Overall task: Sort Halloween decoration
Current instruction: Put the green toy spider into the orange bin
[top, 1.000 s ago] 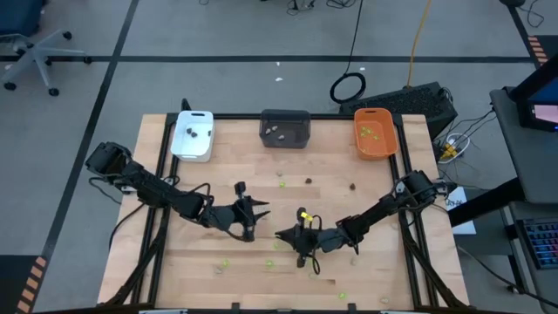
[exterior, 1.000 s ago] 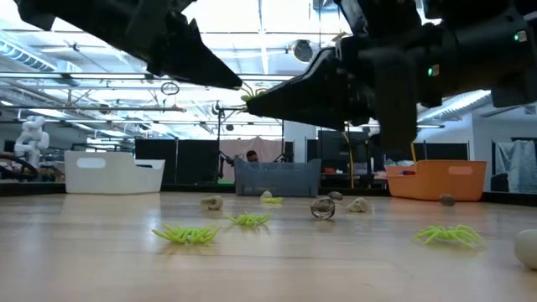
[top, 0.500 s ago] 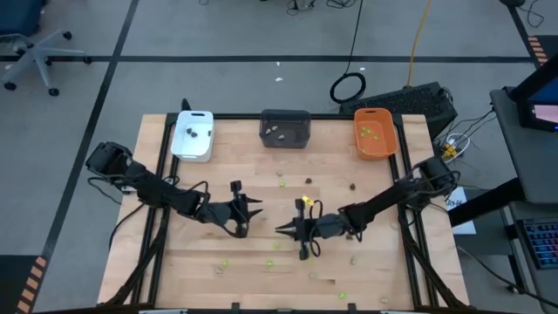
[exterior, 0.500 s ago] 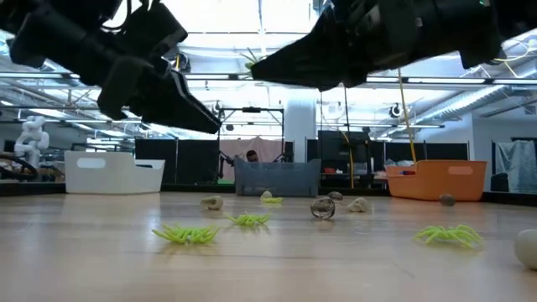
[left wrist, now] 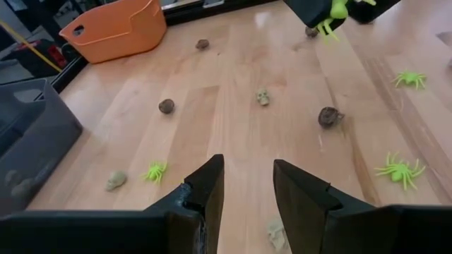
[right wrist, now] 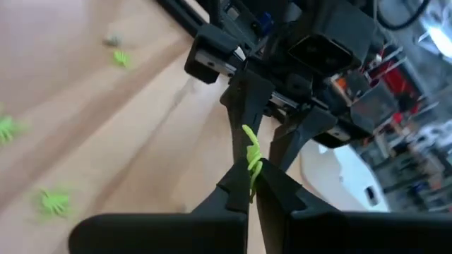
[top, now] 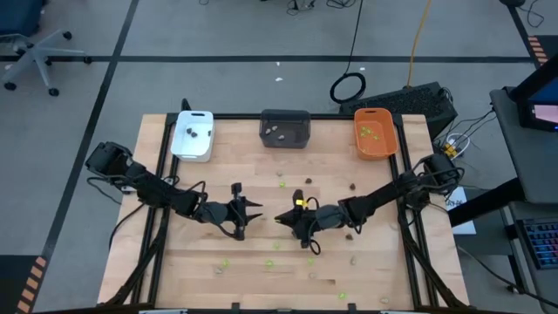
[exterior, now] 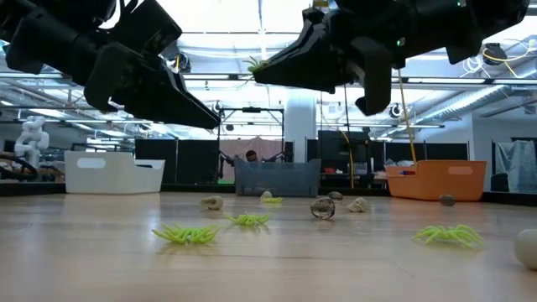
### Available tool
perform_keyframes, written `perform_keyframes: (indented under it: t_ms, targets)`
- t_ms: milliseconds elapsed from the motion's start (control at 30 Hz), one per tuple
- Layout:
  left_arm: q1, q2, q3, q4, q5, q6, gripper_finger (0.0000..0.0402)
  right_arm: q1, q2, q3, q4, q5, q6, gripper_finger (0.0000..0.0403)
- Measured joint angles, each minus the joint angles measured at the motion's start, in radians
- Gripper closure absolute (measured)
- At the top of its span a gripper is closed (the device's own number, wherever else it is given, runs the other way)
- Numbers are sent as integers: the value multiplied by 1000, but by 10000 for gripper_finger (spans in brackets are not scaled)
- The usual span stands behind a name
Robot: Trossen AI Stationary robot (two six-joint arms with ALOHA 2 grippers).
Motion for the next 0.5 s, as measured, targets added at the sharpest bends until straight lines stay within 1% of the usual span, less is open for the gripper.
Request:
perform_keyframes:
  t_ms: [333,500]
  targets:
    - [0,0,0,-2,0,-1,275,-7,0,0,0,1,-193,403]
    - [0,0,0,-2,0,-2,275,-7,0,0,6,1,-243,403]
